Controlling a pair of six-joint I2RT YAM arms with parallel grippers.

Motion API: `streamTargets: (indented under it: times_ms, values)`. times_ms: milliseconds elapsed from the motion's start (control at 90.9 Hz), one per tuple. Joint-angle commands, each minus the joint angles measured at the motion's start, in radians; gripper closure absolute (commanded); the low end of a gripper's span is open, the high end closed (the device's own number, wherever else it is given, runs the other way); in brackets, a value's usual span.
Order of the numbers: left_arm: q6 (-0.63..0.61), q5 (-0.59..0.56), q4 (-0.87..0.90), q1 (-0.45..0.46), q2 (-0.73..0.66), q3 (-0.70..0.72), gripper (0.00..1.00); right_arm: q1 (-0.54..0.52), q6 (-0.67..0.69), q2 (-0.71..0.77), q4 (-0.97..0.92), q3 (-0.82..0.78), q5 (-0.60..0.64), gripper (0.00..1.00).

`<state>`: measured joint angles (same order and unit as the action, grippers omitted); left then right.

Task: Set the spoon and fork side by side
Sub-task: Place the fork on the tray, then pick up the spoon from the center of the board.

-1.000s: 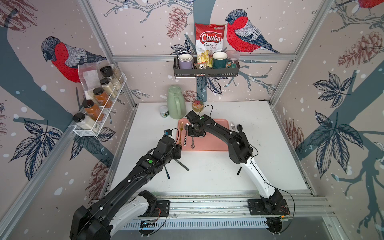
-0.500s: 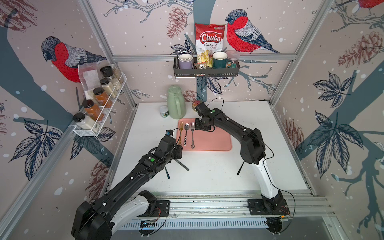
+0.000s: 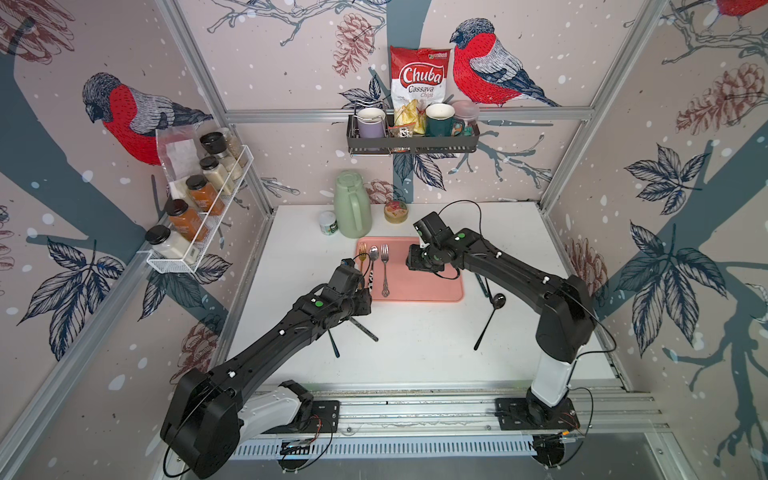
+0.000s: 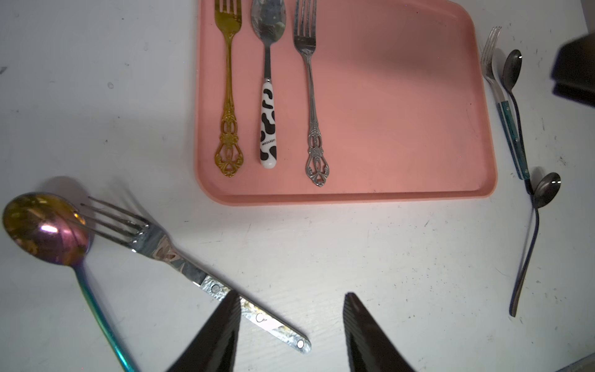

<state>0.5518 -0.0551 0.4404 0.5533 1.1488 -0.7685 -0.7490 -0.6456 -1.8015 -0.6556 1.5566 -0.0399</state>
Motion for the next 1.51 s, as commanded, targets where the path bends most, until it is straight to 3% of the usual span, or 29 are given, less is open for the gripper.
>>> streamTargets:
  times_ms: [0, 319, 616, 869, 968, 1189, 1332, 1497]
  values:
    - [0.072, -0.127, 0.085, 0.001, -0.011, -0.012, 0.46, -0.001, -0.022, 0.093, 0.053, -0.095, 0.023, 0.56]
    - [0.183, -0.258, 0.255, -0.002, -0.043, 0.016, 0.46, -0.013, -0.105, 0.361, 0.162, -0.411, -0.006, 0.54]
    - [0.261, -0.240, 0.152, -0.119, 0.051, 0.130, 0.46, -0.028, -0.094, 0.435, 0.150, -0.449, -0.002, 0.54]
    - [0.280, -0.213, 0.040, -0.162, 0.146, 0.190, 0.50, -0.029, -0.092, 0.437, 0.159, -0.465, -0.009, 0.54]
    - [0.282, -0.193, -0.010, -0.171, 0.177, 0.205, 0.65, -0.028, -0.091, 0.434, 0.159, -0.464, -0.009, 0.54]
    - [0.275, -0.187, -0.042, -0.173, 0.222, 0.216, 0.74, -0.029, -0.091, 0.429, 0.156, -0.465, -0.006, 0.54]
    - [0.270, -0.191, -0.041, -0.173, 0.219, 0.226, 0.98, -0.029, -0.094, 0.431, 0.155, -0.463, -0.003, 0.54]
    - [0.255, -0.225, 0.045, -0.173, 0.162, 0.202, 1.00, -0.029, -0.091, 0.431, 0.150, -0.464, -0.003, 0.54]
